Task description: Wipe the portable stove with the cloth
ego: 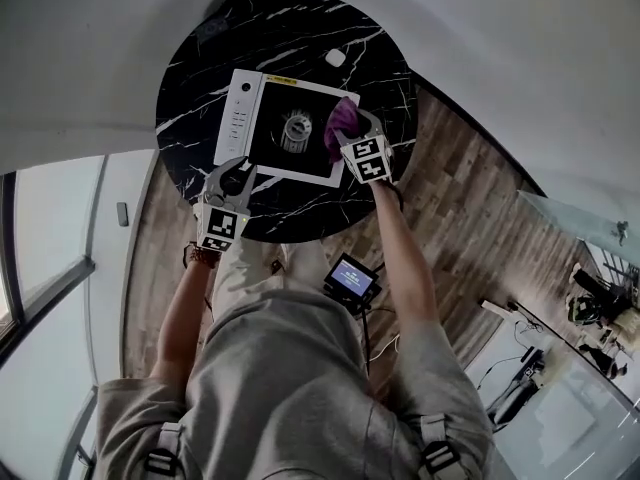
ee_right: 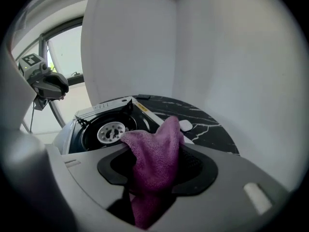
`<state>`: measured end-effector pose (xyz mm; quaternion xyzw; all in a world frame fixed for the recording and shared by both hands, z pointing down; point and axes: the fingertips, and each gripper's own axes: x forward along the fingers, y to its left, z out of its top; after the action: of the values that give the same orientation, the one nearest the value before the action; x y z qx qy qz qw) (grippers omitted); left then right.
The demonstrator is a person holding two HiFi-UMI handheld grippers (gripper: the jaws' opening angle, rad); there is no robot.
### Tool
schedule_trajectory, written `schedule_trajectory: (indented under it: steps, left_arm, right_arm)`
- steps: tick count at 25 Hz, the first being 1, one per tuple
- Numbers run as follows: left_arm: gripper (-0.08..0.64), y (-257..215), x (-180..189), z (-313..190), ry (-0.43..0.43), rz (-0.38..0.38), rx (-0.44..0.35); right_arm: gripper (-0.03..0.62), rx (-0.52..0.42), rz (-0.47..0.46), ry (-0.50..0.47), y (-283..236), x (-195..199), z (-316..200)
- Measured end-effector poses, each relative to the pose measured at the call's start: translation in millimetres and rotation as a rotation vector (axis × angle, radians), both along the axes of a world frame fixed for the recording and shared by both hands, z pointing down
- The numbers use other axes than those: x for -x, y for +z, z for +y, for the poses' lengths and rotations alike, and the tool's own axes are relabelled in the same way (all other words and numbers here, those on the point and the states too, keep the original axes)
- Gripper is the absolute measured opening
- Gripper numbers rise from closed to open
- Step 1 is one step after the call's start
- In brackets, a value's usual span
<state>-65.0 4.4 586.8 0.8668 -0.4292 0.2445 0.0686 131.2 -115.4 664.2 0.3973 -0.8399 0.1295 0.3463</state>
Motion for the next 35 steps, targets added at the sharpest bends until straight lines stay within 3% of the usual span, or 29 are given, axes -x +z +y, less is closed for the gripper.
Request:
schedule_trajectory:
  steps: [2,4,7,10,11,12,13,15,19,23,25,29,35]
  left_arm:
    - [0.040,5.5,-1.9,-0.8,0.006,-0.003,0.015]
    - [0.040,6.2,-6.1,-0.1,0.010,0.003,0.018]
    - [0.040,8.1,-7.5,3.4,-0.007,0.006,0.028]
    - [0.040,17.1,-9.6,1.6,-0.034,-0.006,0.048]
    - [0.040,20.1,-10.7,0.4,-0.038,-0.012,0.054]
    - [0.040,22.7,-12.3,0.0,-0.039,-0.018,0.058]
    - [0.040,25.0,-14.3,0.0,-0.038,-0.022,0.062]
    - [0.040,29.5,-17.6,0.4,-0.033,-0.036,0.068]
    - [0.048,44.0,-16.0,1.4,-0.044,-0.096,0.100]
    - [0.056,53.6,-5.9,-3.1,-0.077,-0.121,0.125]
    - [0.064,53.8,-5.1,-3.9,-0.078,-0.123,0.124]
    - [0.064,55.4,-3.0,-10.6,-0.070,-0.142,0.109]
    - [0.083,67.8,0.1,-15.1,-0.044,-0.139,0.156]
  right_arm:
    - [0.242,0.016,-0.005,0.000,9.0,-1.6,-0.8]
    - [0.319,0.004,-0.011,-0.007,4.8,-4.7,-2.2]
    - [0.374,0.003,-0.033,-0.085,-6.6,-2.9,9.7]
    - [0.318,0.022,-0.035,-0.183,-13.7,-1.3,21.9]
    - [0.271,0.023,-0.023,-0.192,-14.8,-2.5,21.3]
    - [0.150,0.022,-0.004,-0.184,-14.6,-4.9,18.9]
    - [0.123,0.023,0.017,-0.171,-12.3,-7.4,16.1]
    - [0.152,0.042,0.051,-0.162,-3.9,-7.6,12.4]
    - [0.239,0.079,0.035,-0.168,0.2,-5.2,9.4]
    - [0.151,0.139,0.047,-0.161,9.7,-9.6,-1.4]
    - [0.105,0.123,0.050,-0.138,4.1,-8.5,-12.2]
    - [0.098,0.124,0.065,-0.077,6.3,-8.3,-26.3]
    - [0.089,0.096,0.120,-0.093,9.6,-5.3,-18.3]
